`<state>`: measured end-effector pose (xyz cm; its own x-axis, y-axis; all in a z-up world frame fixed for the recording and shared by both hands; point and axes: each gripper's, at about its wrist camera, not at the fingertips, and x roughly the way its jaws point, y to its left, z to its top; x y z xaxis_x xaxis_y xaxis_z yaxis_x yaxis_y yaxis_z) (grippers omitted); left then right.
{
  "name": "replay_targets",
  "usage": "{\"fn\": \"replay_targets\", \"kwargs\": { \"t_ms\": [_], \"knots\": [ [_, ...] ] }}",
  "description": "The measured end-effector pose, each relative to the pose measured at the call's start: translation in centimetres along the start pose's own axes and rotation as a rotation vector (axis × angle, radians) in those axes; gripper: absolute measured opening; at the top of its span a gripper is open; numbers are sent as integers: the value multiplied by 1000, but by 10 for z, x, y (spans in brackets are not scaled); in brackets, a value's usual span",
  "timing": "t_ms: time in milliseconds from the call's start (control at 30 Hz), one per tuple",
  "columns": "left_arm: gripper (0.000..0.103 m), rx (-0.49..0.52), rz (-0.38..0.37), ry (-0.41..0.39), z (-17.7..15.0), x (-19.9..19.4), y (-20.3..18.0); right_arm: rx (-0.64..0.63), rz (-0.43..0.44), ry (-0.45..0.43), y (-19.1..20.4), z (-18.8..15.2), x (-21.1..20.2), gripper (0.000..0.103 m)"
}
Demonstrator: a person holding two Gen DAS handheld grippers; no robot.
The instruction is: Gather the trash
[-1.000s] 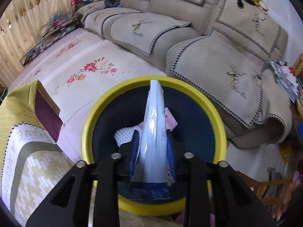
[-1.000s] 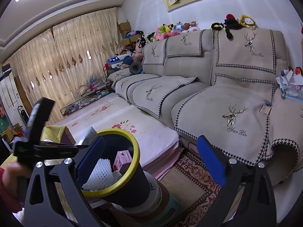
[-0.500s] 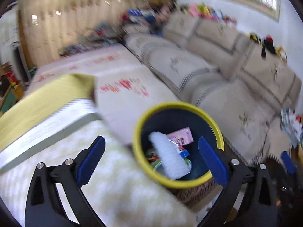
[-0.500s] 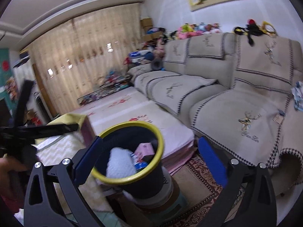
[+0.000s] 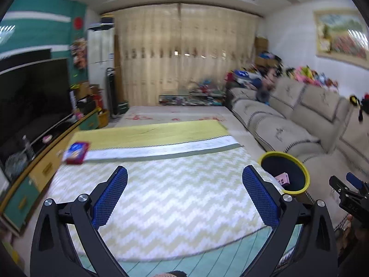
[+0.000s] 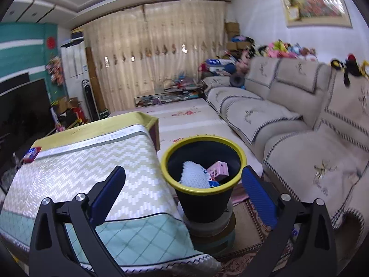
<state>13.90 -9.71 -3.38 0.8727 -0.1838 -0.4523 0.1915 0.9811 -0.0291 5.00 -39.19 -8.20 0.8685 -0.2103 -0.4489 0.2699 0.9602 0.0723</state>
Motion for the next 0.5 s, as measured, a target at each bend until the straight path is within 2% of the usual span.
{"fn": "replay_targets", "kwargs": {
  "t_ms": [233,500],
  "knots": [
    [98,-2,71,-45,-24,-58,33,-44,25,-19,22,2,-30,96],
    [98,-69,88,-41,-40,-81,46,-40,29,-19,25,-1,-46,96]
  ]
}}
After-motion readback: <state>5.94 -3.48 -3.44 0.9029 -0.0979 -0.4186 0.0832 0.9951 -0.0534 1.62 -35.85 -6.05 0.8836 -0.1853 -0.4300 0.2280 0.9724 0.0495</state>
